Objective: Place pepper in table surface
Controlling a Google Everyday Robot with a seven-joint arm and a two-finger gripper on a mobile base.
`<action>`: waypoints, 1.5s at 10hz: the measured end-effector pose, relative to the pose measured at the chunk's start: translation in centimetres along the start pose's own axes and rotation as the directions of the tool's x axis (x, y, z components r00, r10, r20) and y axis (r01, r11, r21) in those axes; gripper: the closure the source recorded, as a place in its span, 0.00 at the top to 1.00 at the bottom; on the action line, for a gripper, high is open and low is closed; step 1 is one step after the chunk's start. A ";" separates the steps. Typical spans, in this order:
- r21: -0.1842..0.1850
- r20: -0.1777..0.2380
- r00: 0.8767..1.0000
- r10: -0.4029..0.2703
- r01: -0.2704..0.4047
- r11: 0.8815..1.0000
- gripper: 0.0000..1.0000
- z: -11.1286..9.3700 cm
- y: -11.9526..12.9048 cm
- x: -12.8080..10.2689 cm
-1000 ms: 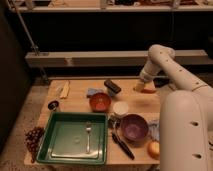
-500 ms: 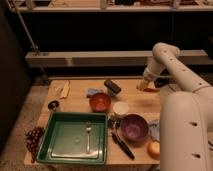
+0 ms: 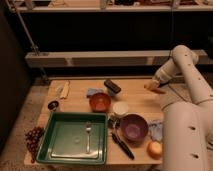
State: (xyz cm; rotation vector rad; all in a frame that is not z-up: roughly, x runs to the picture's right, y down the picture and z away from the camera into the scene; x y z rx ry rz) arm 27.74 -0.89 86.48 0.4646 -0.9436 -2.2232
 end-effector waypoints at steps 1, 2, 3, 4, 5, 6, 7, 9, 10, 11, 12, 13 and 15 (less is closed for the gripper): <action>0.026 -0.052 0.999 -0.010 0.011 1.000 0.00 0.4 -0.7 0.0; 0.037 -0.064 0.998 -0.019 0.022 0.999 0.00 0.5 -1.2 0.0; 0.050 -0.056 0.997 -0.047 0.050 0.997 0.00 1.0 -2.3 0.8; 0.051 -0.038 0.997 -0.069 0.071 0.996 0.00 1.4 -3.0 1.3; 0.048 -0.026 0.997 -0.076 0.077 0.996 0.00 1.3 -3.3 1.2; 0.054 -0.006 0.997 -0.083 0.084 0.995 0.00 1.9 -3.7 0.9; 0.061 0.007 0.997 -0.079 0.078 0.995 0.00 2.6 -3.8 0.6; 0.072 0.029 0.997 -0.067 0.064 0.995 0.00 4.2 -3.5 0.2; 0.080 0.038 0.997 -0.063 0.060 0.995 0.00 5.0 -3.4 -0.1; 0.084 0.045 0.997 -0.060 0.056 0.995 0.00 5.6 -3.2 -0.3; 0.085 0.050 0.997 -0.054 0.050 0.995 0.00 6.1 -3.0 -0.6; 0.083 0.061 0.997 -0.050 0.045 0.996 0.05 6.5 -2.7 -0.6; 0.083 0.077 0.996 -0.049 0.043 0.996 0.22 7.3 -2.5 -0.6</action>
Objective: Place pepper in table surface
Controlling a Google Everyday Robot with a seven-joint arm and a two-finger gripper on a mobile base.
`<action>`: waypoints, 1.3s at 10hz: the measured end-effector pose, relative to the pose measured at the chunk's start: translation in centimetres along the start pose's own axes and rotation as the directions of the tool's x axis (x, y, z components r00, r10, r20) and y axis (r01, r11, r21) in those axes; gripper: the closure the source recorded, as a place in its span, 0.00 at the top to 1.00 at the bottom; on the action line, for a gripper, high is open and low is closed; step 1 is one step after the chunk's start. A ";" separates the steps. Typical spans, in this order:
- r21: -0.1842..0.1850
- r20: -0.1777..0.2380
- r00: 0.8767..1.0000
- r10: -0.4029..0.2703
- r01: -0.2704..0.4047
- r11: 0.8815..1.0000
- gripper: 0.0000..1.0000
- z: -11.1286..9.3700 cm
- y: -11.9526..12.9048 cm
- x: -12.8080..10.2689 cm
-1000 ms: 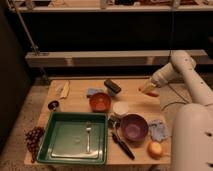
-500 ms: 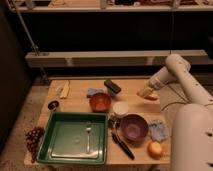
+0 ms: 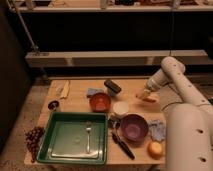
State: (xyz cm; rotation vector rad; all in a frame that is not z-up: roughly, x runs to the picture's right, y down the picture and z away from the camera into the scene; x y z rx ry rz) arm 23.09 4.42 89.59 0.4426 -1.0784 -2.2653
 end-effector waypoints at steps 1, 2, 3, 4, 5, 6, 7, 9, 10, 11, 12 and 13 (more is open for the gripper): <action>-0.001 0.009 1.000 0.004 -0.004 1.000 0.35 0.7 0.3 -0.4; -0.002 0.011 1.000 0.007 -0.006 1.000 0.43 0.9 0.4 -0.6; -0.002 0.008 1.000 0.007 -0.007 1.000 0.54 1.1 0.5 -0.6; 0.003 0.005 1.000 0.005 -0.005 1.000 0.64 1.1 0.4 -0.5; 0.016 0.000 1.000 -0.001 0.001 1.000 0.74 1.0 0.2 -0.4; 0.029 -0.012 1.000 -0.004 0.004 1.000 0.79 0.7 0.2 -0.3; 0.033 -0.016 1.000 -0.005 0.005 0.999 0.80 0.6 0.2 -0.2; 0.034 -0.017 1.000 -0.005 0.006 0.999 0.80 0.6 0.1 -0.2; 0.034 -0.017 1.000 -0.005 0.005 0.999 0.80 0.6 0.1 -0.2; 0.034 -0.016 1.000 -0.005 0.005 0.999 0.80 0.6 0.1 -0.2; 0.035 -0.016 1.000 -0.004 0.005 0.999 0.80 0.7 0.1 -0.3; 0.034 -0.016 1.000 -0.004 0.005 0.999 0.80 0.6 0.1 -0.3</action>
